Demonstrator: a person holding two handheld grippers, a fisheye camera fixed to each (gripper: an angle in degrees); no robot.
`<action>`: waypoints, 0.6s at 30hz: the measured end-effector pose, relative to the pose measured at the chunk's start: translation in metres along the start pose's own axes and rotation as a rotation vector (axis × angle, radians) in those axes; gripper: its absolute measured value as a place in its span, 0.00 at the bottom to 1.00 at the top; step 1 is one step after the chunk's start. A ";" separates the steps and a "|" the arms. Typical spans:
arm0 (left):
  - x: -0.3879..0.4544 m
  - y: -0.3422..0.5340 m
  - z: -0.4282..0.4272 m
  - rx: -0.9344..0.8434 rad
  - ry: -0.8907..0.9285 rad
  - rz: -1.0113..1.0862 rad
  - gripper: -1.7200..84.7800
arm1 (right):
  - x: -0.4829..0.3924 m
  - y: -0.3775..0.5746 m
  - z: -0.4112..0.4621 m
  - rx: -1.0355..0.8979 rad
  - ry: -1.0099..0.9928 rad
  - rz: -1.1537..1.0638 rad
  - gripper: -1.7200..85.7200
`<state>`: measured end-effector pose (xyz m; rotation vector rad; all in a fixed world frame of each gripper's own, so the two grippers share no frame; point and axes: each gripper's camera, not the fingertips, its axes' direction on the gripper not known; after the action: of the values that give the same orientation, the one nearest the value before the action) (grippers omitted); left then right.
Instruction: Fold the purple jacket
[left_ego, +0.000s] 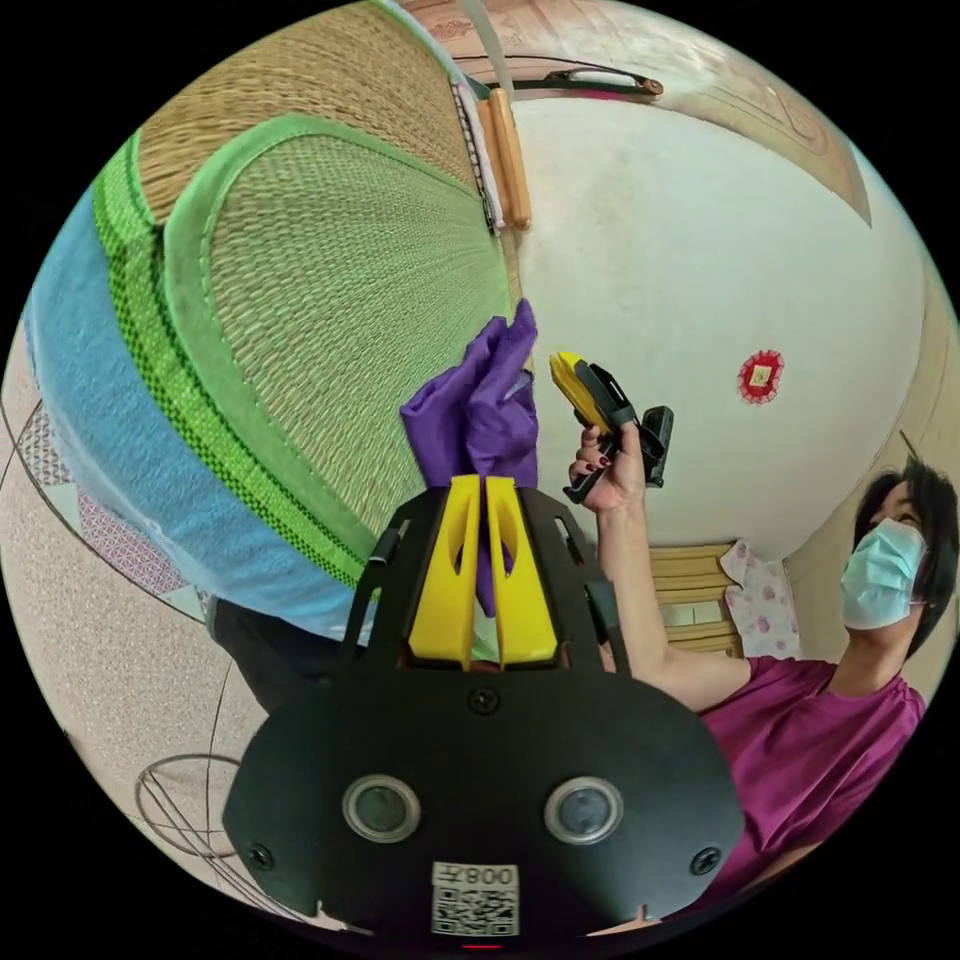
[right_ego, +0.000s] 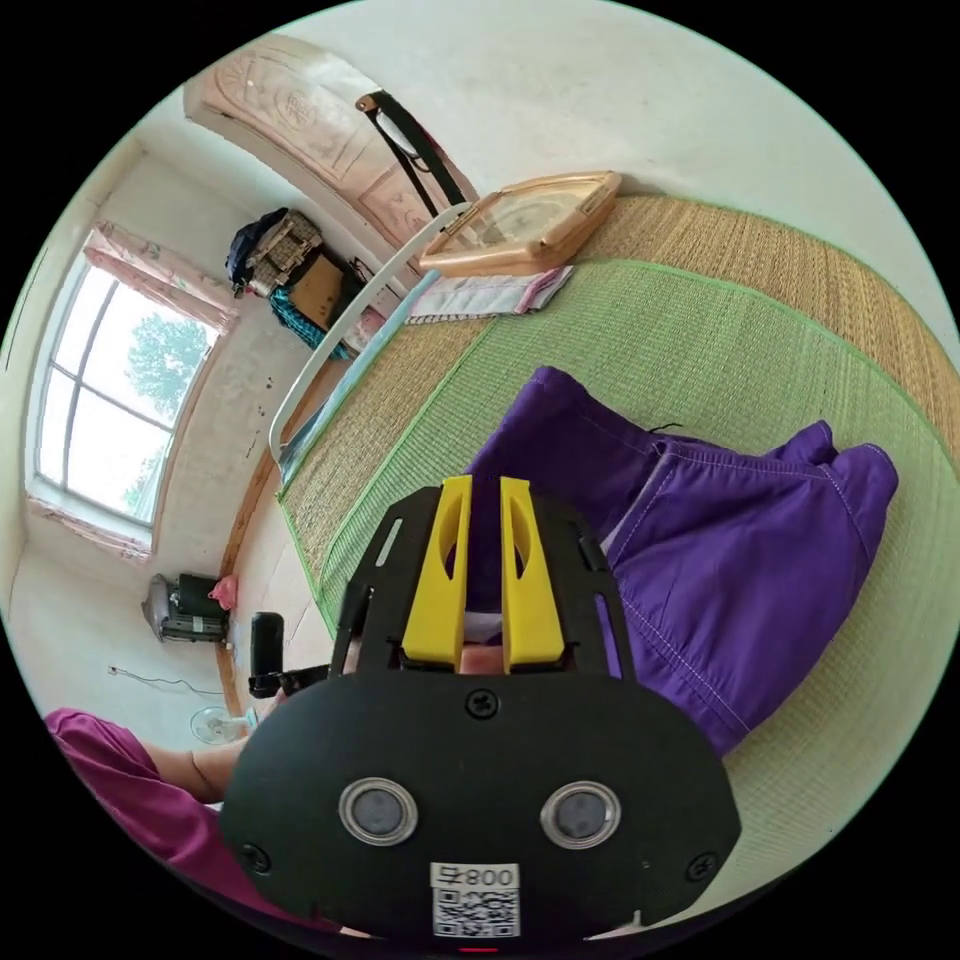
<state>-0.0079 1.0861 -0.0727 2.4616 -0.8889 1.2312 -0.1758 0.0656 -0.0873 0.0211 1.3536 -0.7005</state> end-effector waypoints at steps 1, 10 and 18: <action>0.006 0.001 -0.006 -0.001 -0.027 0.020 0.03 | 0.000 0.000 -0.002 0.001 0.005 -0.002 0.07; 0.073 -0.007 -0.015 0.033 -0.260 0.284 0.06 | -0.008 -0.026 0.012 -0.100 0.216 -0.072 0.05; 0.084 -0.008 0.037 -0.124 -0.476 0.365 0.06 | -0.010 -0.048 0.037 -0.237 0.375 -0.156 0.05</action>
<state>0.0591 1.0407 -0.0285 2.6069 -1.5398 0.6455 -0.1667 0.0173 -0.0509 -0.1501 1.8075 -0.6831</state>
